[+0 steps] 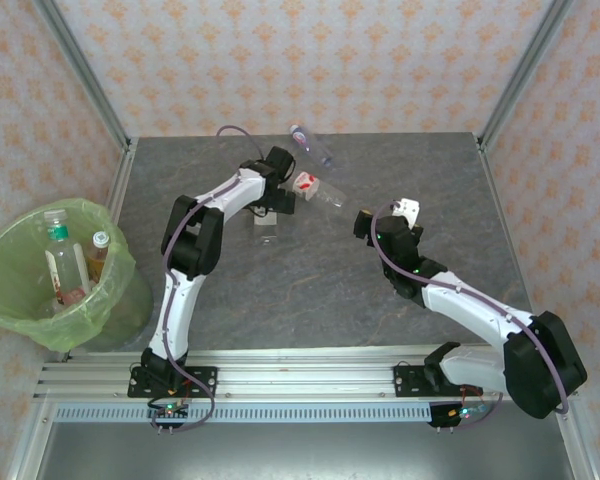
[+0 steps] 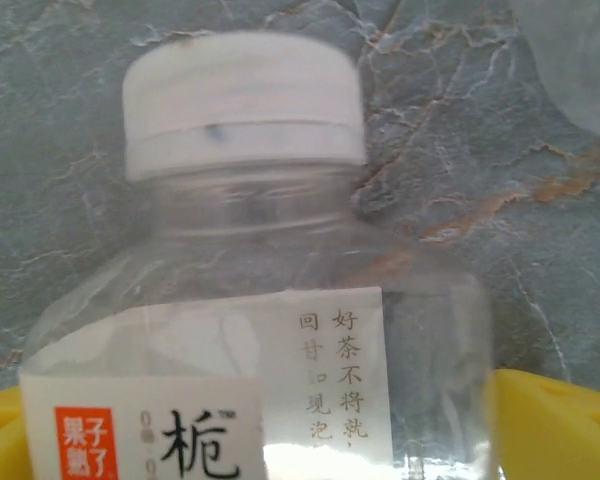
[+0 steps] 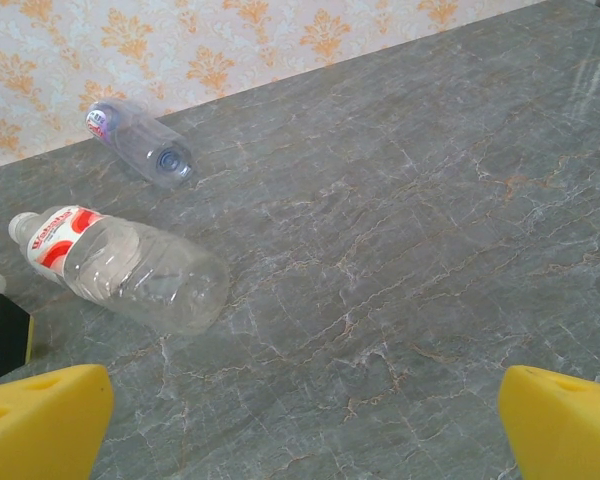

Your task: Put the plastic bottles in the bin

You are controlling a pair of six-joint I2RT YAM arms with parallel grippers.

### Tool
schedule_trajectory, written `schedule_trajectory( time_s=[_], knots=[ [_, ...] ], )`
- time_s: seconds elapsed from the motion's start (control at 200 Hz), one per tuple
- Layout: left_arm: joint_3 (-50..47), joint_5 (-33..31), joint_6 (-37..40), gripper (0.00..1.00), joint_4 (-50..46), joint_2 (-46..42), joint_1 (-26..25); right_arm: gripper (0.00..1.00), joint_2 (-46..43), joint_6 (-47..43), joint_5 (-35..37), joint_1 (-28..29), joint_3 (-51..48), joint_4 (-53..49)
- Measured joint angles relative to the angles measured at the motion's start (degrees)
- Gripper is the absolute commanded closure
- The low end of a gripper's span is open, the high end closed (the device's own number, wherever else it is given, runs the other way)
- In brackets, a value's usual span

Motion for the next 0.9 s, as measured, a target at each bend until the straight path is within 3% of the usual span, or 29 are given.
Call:
schedule_trajectory(
  time_s=[0.28,0.47,0.896],
  knots=[
    [-0.2,0.3,-0.4,0.29,0.1,0.1,-0.1,0.01,0.0,0.0,0.0,0.0,0.0,0.0],
    [-1.8,0.3,-0.4,0.34,1.0,-1.0,-0.1,0.01,-0.2,-0.1,-1.2,0.0,-0.3,1.0],
    [-11.5,0.3,-0.4,0.48,1.4,-11.2,-1.2,0.01,-0.9,-2.2,-7.9,0.0,-1.8,5.7]
  ],
)
